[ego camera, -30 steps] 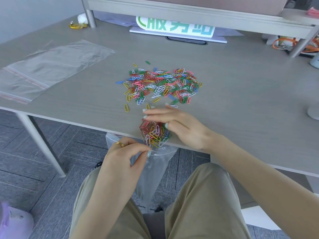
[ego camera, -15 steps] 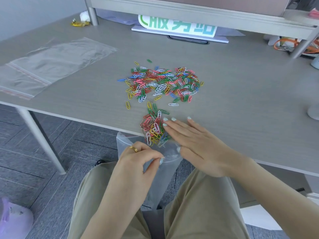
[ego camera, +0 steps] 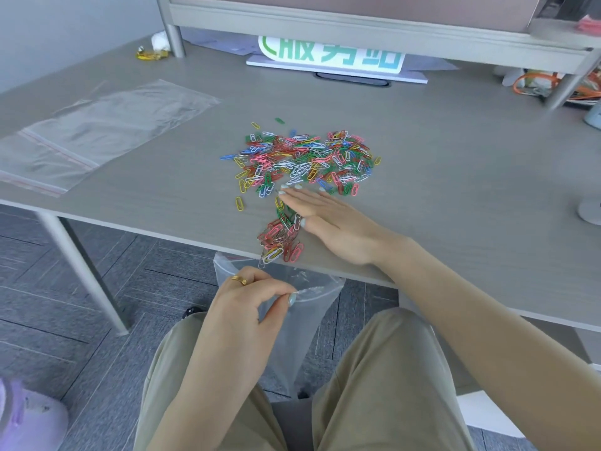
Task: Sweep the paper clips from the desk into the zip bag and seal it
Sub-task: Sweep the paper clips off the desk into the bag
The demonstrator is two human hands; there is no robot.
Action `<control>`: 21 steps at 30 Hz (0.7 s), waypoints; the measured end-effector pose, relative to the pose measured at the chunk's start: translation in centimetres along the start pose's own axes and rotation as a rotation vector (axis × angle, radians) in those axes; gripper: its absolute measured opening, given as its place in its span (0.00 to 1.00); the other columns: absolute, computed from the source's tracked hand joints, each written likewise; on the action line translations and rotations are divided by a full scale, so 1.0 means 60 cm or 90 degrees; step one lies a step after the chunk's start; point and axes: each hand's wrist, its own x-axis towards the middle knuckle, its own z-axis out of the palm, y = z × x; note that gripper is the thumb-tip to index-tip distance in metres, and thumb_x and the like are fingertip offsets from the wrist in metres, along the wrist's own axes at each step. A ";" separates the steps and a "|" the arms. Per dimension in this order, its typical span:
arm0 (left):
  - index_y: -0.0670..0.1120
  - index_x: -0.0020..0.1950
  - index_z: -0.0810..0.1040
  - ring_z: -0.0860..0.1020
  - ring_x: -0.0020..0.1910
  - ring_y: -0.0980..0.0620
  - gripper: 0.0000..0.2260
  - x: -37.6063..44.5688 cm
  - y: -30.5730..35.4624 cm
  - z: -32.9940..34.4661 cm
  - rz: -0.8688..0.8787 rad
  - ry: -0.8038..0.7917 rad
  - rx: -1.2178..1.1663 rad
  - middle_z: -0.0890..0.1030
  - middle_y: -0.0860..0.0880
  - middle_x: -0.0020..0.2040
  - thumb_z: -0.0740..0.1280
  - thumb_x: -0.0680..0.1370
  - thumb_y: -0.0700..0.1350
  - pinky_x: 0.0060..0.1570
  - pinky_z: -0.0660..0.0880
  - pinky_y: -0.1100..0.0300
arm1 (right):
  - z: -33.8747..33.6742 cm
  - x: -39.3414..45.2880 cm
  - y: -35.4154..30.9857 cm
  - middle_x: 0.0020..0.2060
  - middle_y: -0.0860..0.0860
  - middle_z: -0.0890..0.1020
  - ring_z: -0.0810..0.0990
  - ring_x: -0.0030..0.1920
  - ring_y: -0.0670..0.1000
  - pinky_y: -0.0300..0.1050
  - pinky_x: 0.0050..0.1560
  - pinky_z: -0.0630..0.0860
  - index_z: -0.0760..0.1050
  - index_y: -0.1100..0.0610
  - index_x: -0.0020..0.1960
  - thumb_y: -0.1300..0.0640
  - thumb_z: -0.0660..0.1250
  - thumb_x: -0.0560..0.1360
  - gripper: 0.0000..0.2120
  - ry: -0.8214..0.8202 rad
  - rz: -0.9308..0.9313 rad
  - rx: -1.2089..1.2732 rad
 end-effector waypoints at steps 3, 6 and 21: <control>0.53 0.39 0.78 0.73 0.41 0.56 0.05 0.000 -0.002 -0.004 0.000 0.009 -0.001 0.76 0.58 0.39 0.64 0.68 0.45 0.42 0.64 0.76 | 0.005 0.010 -0.002 0.76 0.47 0.53 0.46 0.74 0.42 0.35 0.71 0.37 0.51 0.53 0.74 0.52 0.42 0.75 0.28 -0.019 -0.043 -0.036; 0.54 0.42 0.76 0.73 0.41 0.57 0.05 0.002 -0.003 -0.005 0.004 0.014 0.000 0.76 0.58 0.39 0.64 0.68 0.46 0.42 0.64 0.76 | 0.007 -0.008 -0.010 0.75 0.46 0.55 0.48 0.74 0.41 0.34 0.71 0.37 0.54 0.53 0.74 0.53 0.44 0.75 0.27 -0.018 -0.082 -0.026; 0.53 0.38 0.78 0.72 0.42 0.59 0.05 0.000 -0.001 -0.003 0.001 0.004 -0.003 0.75 0.59 0.39 0.64 0.68 0.45 0.42 0.64 0.76 | -0.007 -0.053 0.018 0.76 0.46 0.49 0.43 0.72 0.37 0.35 0.71 0.34 0.48 0.51 0.74 0.51 0.42 0.74 0.28 0.054 0.054 -0.007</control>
